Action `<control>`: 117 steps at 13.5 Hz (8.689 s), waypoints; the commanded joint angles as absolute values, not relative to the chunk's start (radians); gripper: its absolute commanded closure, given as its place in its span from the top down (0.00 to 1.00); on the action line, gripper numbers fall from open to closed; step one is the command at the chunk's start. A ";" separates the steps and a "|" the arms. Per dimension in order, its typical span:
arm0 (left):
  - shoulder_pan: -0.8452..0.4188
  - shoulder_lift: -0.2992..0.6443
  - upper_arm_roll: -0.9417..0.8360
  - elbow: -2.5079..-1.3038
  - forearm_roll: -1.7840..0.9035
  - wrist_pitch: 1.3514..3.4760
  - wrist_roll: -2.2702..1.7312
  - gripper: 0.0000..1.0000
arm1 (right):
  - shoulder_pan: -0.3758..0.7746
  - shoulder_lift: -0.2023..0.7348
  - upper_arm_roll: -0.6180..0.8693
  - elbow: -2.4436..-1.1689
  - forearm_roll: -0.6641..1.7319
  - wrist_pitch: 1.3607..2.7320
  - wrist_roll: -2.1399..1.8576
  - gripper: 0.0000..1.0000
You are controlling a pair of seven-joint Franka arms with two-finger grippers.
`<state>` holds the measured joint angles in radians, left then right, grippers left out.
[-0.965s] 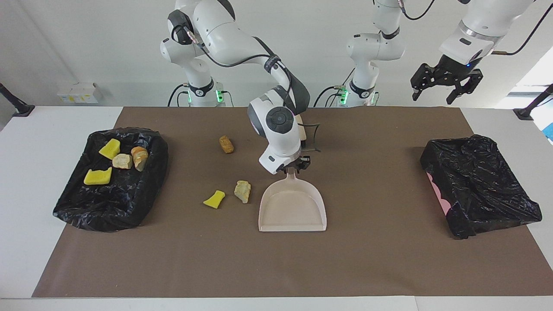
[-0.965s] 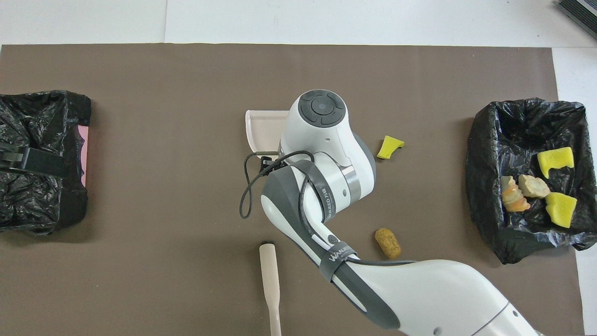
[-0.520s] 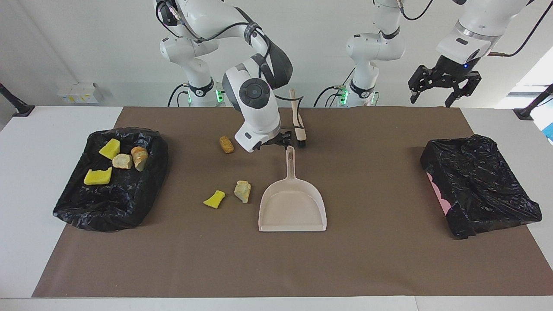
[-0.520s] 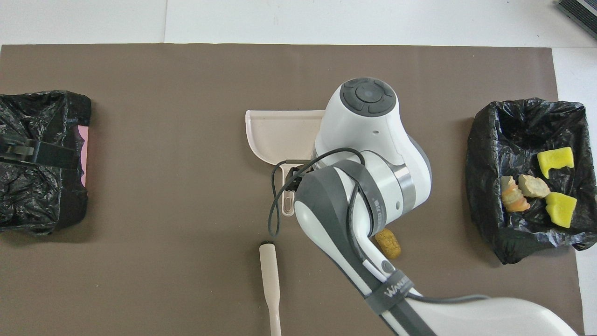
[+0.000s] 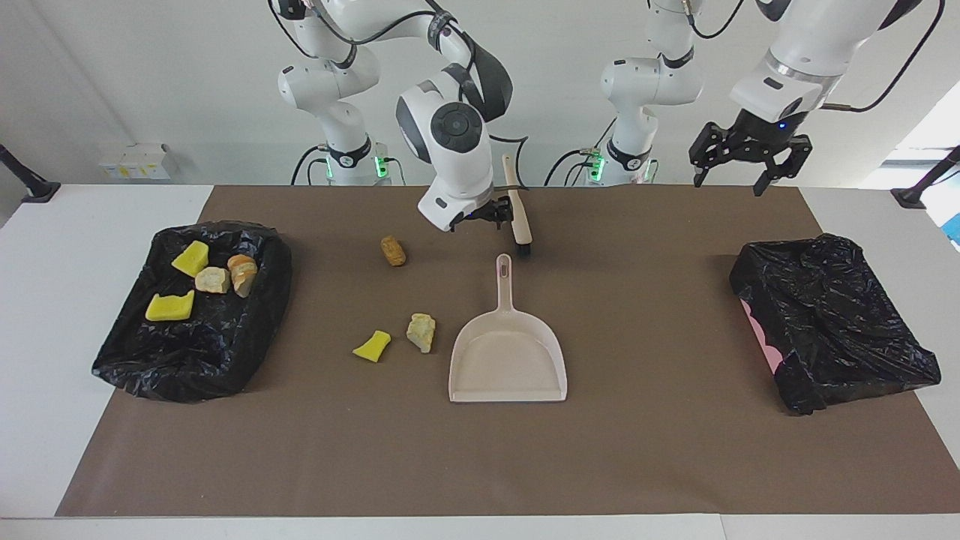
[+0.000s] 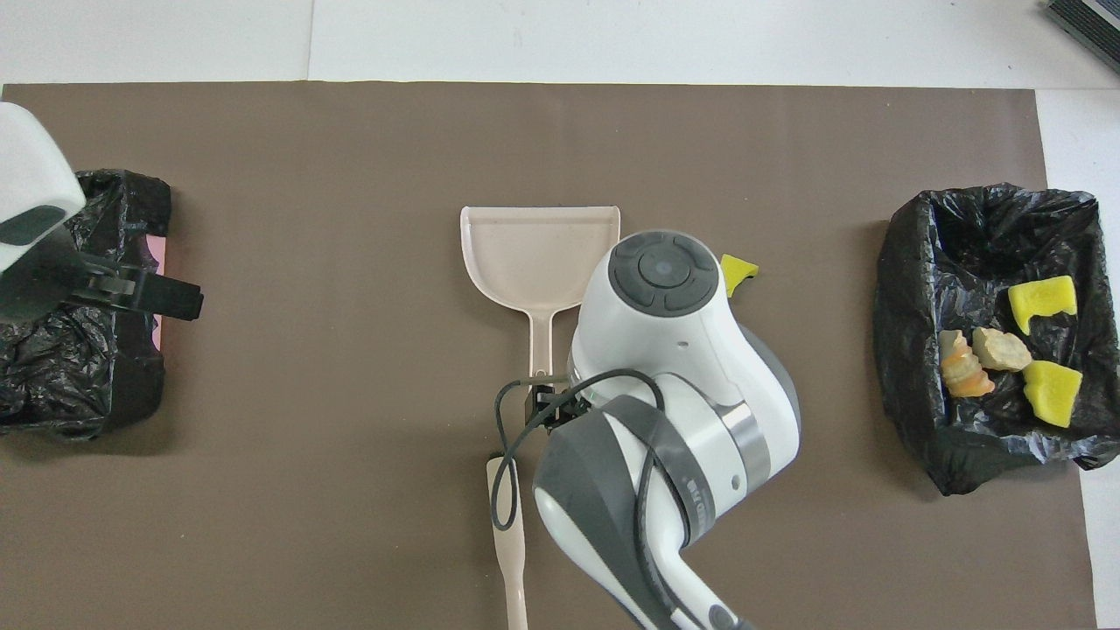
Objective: Sweep and dump trash in bin
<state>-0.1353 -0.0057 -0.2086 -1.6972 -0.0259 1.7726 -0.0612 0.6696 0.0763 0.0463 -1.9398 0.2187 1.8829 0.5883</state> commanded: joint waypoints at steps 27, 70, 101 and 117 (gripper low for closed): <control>-0.206 0.410 -0.535 -1.770 0.328 2.210 -0.761 0.00 | 0.994 0.040 0.051 -2.280 0.244 2.206 0.793 0.00; -0.028 0.129 -0.528 -2.083 0.233 2.109 0.807 0.00 | 0.515 0.136 0.066 -2.103 0.155 1.980 0.778 0.00; -0.029 0.092 -0.529 -2.146 0.170 2.117 0.561 0.00 | 0.156 0.271 0.078 -1.959 -0.187 1.987 -0.085 0.00; -0.028 0.091 -0.529 -2.148 0.155 2.117 0.580 0.00 | 0.535 0.304 0.077 -1.976 0.359 2.114 0.153 0.00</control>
<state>-0.0326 0.1322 -0.5306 -2.1033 0.1699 2.0987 0.5659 0.5430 0.2885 0.0736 -1.9701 0.3120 2.0915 0.1545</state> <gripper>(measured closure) 0.687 0.749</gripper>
